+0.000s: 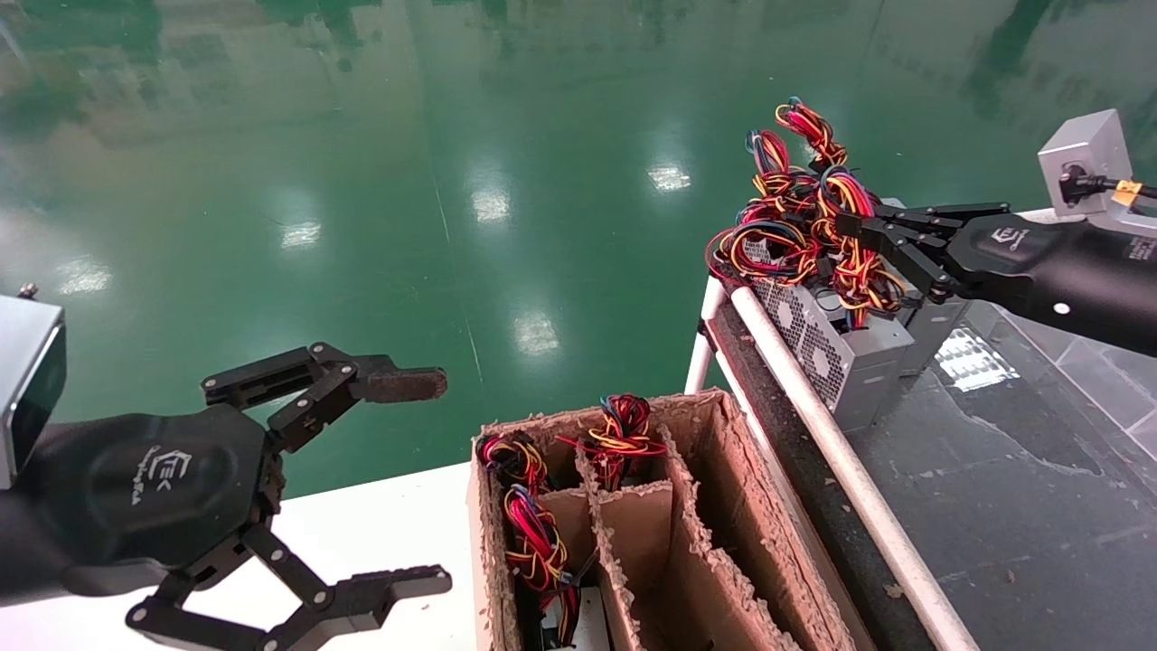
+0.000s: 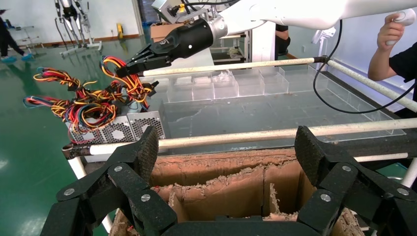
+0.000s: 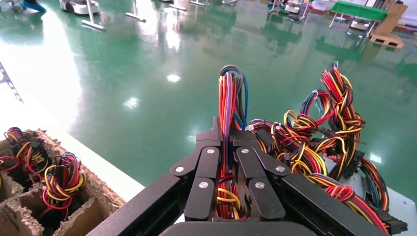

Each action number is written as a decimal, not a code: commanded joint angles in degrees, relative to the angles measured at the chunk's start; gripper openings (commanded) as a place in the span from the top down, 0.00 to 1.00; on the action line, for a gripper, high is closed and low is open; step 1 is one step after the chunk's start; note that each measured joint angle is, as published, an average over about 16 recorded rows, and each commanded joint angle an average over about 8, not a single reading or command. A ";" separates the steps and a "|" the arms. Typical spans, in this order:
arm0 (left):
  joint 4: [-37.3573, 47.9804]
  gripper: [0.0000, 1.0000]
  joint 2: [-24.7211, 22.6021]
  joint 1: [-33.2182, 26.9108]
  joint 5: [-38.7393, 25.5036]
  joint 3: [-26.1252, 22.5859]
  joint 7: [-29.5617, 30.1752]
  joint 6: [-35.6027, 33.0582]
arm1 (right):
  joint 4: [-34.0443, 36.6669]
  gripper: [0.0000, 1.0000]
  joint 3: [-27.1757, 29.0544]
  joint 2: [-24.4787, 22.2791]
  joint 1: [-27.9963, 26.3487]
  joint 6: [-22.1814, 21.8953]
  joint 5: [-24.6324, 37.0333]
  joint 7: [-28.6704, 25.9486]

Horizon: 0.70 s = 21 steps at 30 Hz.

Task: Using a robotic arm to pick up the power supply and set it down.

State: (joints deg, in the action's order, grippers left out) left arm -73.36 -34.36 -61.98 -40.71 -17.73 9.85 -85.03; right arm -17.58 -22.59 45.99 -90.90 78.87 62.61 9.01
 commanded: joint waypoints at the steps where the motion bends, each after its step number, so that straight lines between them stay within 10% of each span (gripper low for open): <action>1: 0.00 0.00 0.00 0.00 0.00 0.00 0.00 0.00 | 1.72 0.32 -0.28 0.59 -0.97 0.25 0.43 0.59; 5: 0.00 0.00 0.01 0.00 0.01 -0.01 -0.01 0.01 | 4.13 0.00 -0.39 0.88 -2.01 0.96 0.64 1.86; 21: 0.00 0.00 0.02 -0.01 0.04 -0.05 -0.03 0.02 | 9.57 0.00 -1.22 0.11 -4.68 3.81 1.94 4.67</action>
State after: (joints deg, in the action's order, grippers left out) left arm -73.36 -34.34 -61.99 -40.67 -17.78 9.82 -85.01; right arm -8.15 -23.55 46.02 -95.49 82.96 64.16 13.79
